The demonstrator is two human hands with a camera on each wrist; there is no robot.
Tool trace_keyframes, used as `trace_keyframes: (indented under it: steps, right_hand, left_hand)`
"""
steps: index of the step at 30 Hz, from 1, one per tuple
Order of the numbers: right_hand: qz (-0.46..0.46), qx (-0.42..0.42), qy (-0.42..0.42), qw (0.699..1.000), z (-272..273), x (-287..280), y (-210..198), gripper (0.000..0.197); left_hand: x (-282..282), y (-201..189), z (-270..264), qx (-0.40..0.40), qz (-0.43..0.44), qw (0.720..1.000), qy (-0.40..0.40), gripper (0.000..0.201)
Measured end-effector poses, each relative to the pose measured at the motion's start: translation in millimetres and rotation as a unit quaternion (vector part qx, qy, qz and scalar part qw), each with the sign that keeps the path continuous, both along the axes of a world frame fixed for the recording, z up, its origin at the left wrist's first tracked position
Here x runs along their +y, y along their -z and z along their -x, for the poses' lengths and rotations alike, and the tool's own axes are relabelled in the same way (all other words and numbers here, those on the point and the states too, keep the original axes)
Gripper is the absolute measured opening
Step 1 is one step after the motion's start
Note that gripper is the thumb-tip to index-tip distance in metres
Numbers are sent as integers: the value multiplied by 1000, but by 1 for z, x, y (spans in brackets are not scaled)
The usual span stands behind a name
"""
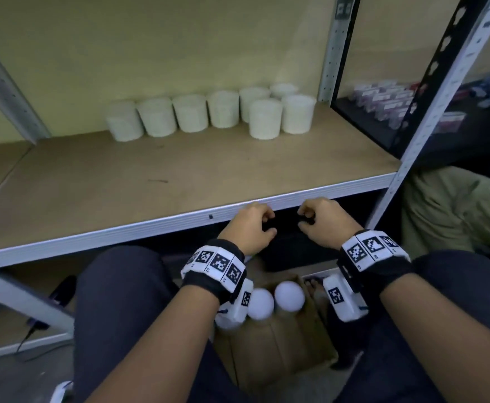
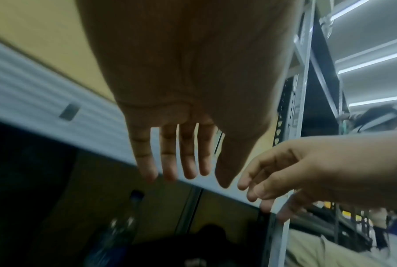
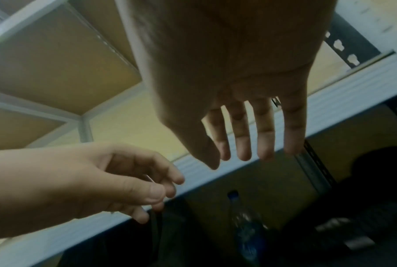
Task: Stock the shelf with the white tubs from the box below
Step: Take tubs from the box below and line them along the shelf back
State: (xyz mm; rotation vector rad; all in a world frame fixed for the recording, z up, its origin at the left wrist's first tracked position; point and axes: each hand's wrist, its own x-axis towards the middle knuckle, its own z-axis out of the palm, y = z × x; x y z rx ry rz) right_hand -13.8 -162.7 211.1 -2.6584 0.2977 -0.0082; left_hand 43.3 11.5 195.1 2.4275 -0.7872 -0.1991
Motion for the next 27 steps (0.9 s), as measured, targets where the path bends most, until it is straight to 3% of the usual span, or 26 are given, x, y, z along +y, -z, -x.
trace_keyframes:
  steps: [10,20,24,27]
  right_hand:
    - [17,191,-38,981,-3,11,120,49]
    - [104,303,-50,946,-9,18,209,51]
    - [162,316,-72,932,-15,24,238,29]
    - [166,309,-62,934,-18,27,260,45]
  left_hand:
    - [-4,127,8,164,-121,979,-17,43]
    - [-7,229,11,236,-223,946,-24,64]
    - [-10,262,13,243,-245,938,-25,65]
    - [-11,283,17,211,-261,941,-37,68]
